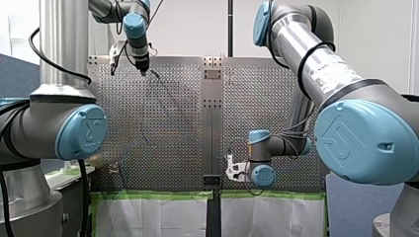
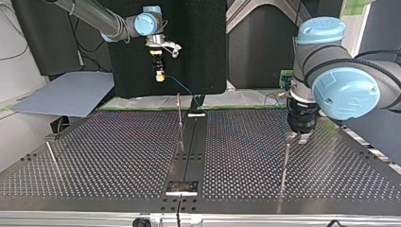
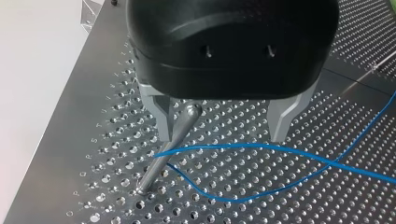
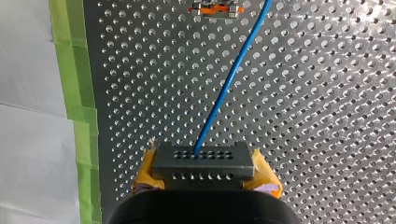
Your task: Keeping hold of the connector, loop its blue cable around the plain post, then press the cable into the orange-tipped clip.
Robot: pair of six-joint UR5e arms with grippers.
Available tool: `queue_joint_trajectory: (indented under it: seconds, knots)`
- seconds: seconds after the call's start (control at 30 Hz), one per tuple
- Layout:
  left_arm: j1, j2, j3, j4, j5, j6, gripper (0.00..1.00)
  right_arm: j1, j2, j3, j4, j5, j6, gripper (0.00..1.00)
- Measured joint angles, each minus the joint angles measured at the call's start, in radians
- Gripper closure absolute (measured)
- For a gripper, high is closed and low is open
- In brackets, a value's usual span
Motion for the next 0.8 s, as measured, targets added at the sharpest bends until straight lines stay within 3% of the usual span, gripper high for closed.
queue_joint_trajectory:
  seconds: [0.2, 0.37, 0.57, 0.8]
  knots:
    - [-0.015, 0.005, 0.003, 0.002, 0.018, 0.029, 0.02, 0.0, 0.0, 0.0, 0.0, 0.0, 0.001, 1.0]
    - [-0.057, 0.004, 0.035, 0.032, 0.039, 0.081, 0.02, 0.001, 0.0, 0.0, 0.001, -0.001, 0.001, 1.0]
    - [-0.113, -0.005, 0.079, 0.083, -0.005, 0.139, 0.02, 0.005, 0.0, 0.0, 0.0, 0.0, 0.001, 1.0]
    - [-0.188, -0.068, 0.106, 0.125, -0.08, 0.214, 0.02, 0.005, 0.0, 0.0, -0.004, -0.001, 0.001, 1.0]
